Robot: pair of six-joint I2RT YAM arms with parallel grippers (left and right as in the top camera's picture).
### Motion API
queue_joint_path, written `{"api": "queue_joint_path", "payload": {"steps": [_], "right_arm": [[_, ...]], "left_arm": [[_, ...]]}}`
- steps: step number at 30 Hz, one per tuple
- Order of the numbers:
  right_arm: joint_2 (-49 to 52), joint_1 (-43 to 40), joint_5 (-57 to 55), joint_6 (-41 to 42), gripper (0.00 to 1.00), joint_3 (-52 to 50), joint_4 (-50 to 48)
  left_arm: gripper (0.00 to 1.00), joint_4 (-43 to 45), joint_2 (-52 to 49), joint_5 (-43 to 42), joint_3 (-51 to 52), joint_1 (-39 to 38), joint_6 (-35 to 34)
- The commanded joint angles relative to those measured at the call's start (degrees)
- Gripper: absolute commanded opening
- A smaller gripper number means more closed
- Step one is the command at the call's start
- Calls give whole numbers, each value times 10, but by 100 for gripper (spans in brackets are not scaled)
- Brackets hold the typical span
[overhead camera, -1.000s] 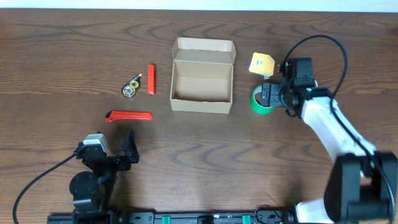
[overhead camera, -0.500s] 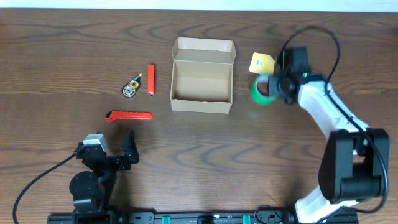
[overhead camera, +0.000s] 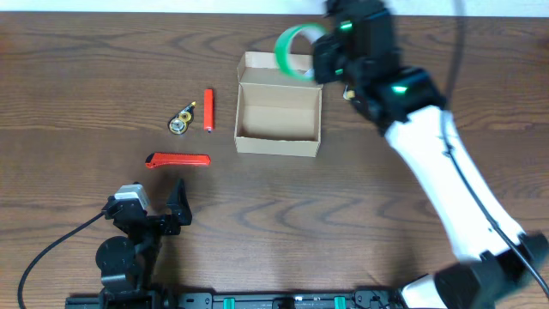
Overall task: Pack container
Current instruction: 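Carry the green tape with the right gripper into the box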
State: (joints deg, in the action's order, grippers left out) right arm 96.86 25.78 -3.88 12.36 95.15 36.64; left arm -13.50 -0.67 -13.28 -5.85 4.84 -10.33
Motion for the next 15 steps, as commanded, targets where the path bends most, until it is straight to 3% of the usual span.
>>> {"api": "queue_joint_path", "payload": {"steps": [1,6,15], "right_arm": [[65,31,-2,70,1,-9,9],[125,58,-2,142,1,-9,14],[196,73,-19,196,1,-9,4]], "left_arm": [[95,-3,4,6,15,4,0],[95,-3,4,6,15,4,0],[95,-3,4,6,15,4,0]]}}
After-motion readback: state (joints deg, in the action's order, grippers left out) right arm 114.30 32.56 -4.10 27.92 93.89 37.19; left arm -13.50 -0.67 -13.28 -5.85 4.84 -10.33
